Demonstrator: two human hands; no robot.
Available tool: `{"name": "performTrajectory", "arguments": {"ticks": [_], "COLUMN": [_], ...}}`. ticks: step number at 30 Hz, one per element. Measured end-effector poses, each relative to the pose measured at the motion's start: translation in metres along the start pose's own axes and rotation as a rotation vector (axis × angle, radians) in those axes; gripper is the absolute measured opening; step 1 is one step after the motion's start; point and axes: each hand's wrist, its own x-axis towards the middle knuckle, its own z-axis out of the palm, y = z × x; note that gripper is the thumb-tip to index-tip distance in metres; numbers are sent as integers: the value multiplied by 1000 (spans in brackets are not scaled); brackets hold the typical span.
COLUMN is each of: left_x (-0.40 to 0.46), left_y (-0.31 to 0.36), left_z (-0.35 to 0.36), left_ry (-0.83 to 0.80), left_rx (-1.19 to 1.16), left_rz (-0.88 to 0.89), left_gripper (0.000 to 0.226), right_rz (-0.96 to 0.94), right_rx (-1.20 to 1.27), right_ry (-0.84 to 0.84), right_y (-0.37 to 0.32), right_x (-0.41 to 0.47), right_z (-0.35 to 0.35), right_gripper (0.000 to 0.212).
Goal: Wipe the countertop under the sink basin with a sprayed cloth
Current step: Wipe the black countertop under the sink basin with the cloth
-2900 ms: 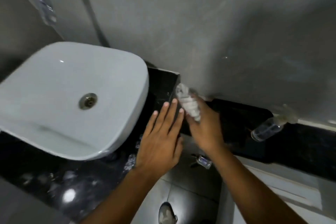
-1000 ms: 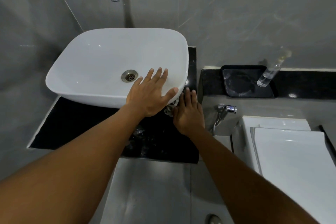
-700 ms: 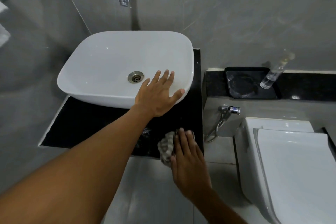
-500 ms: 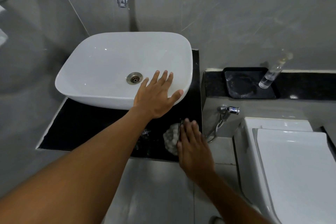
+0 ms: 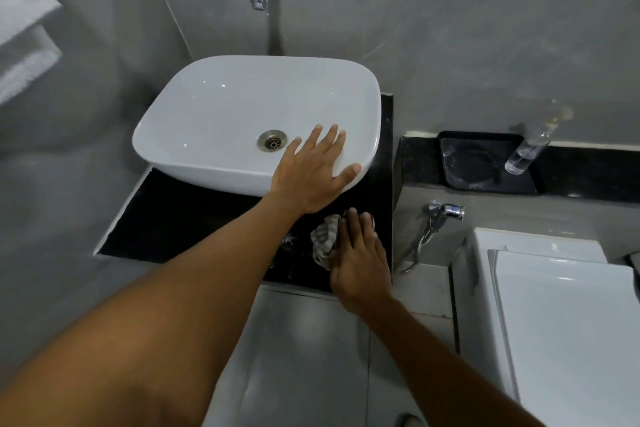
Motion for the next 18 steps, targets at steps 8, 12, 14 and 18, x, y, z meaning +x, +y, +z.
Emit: {"name": "performTrajectory", "arguments": {"ticks": [8, 12, 14, 18], "left_x": [-88, -71, -71, -93], "left_y": [65, 86, 88, 76], "left_z": [69, 95, 98, 95], "left_ry": [217, -32, -83, 8], "left_rx": [-239, -181, -107, -143], "left_rz": [172, -57, -89, -84], "left_gripper": [60, 69, 69, 64], "right_rz": [216, 187, 198, 213], "right_rx": [722, 441, 289, 99], "right_ry": [344, 283, 201, 274], "right_y": [30, -2, -18, -20], "right_x": [67, 140, 151, 153], "right_z": [-113, -133, -123, -105], "right_gripper": [56, 87, 96, 98]}}
